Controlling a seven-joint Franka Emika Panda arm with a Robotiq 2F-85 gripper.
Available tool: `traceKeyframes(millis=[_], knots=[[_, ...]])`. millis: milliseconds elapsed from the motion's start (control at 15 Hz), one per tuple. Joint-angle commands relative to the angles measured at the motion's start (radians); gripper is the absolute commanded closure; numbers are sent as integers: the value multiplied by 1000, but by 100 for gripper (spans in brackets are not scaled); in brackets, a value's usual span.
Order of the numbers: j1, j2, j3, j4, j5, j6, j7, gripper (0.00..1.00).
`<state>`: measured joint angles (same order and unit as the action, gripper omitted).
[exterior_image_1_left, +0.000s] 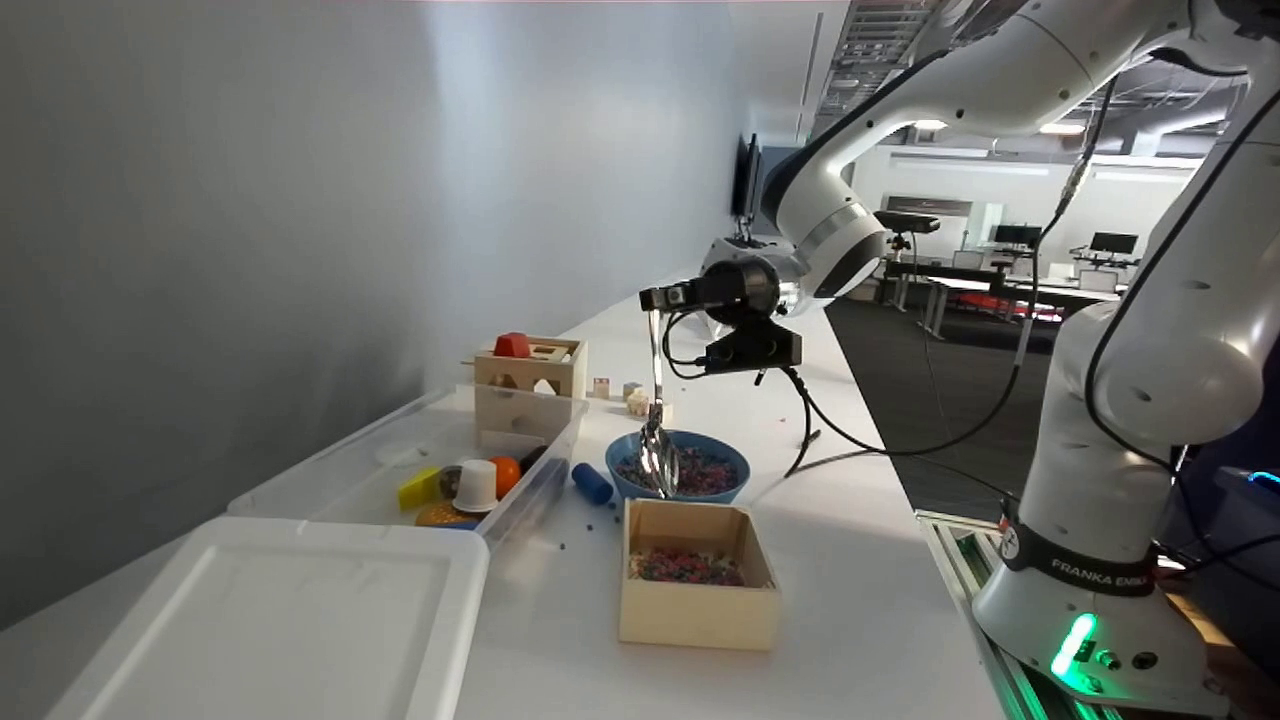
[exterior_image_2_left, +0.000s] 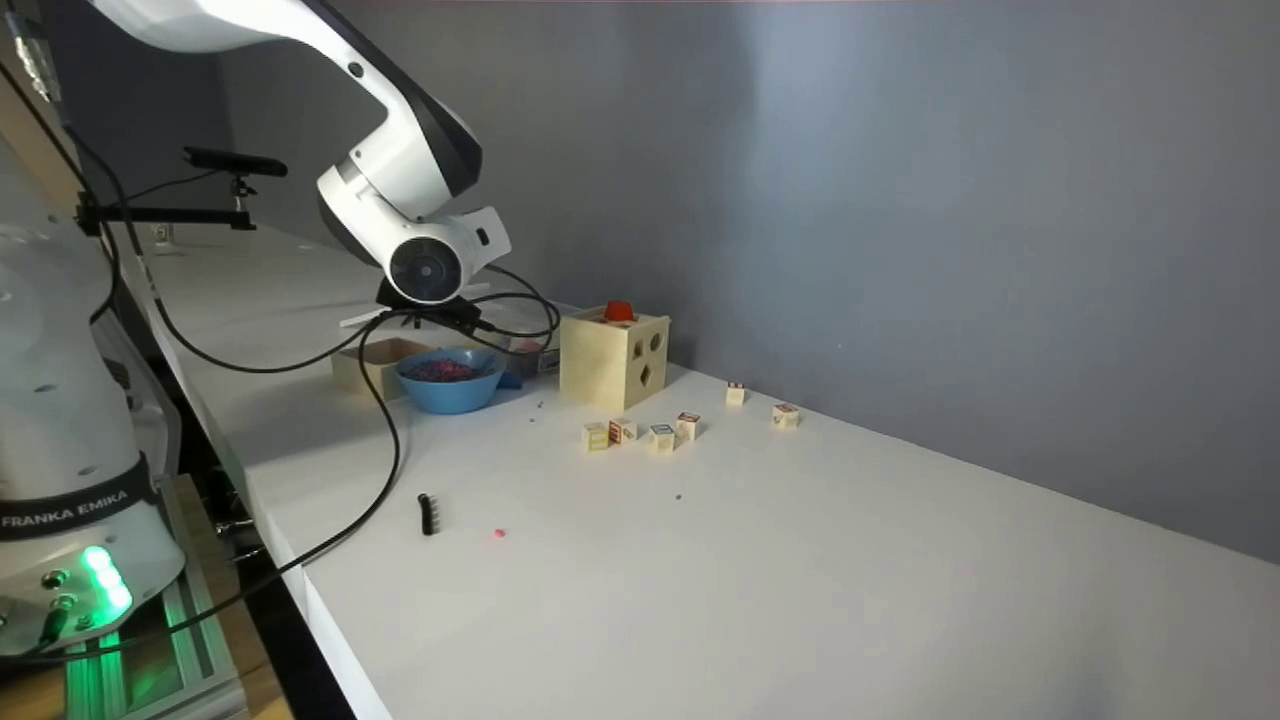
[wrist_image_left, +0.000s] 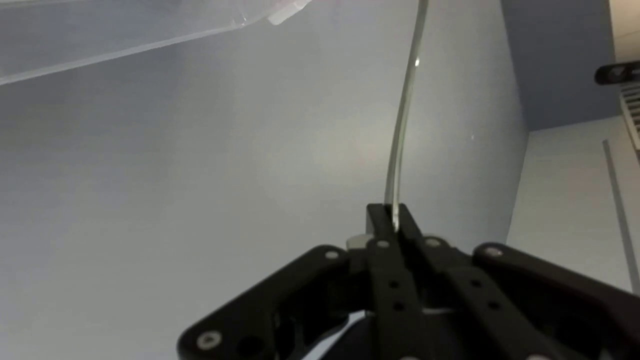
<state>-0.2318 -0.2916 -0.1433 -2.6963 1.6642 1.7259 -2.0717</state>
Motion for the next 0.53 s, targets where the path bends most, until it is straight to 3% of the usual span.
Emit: traceKeyframes(millis=[0, 200, 467], knots=[[-11, -85, -1, -43, -32, 6, -109, 99], [-25, -104, -8, -55, 10, 35, -83, 99], [-61, -137, -2, -66, 3, 186, -40, 99]])
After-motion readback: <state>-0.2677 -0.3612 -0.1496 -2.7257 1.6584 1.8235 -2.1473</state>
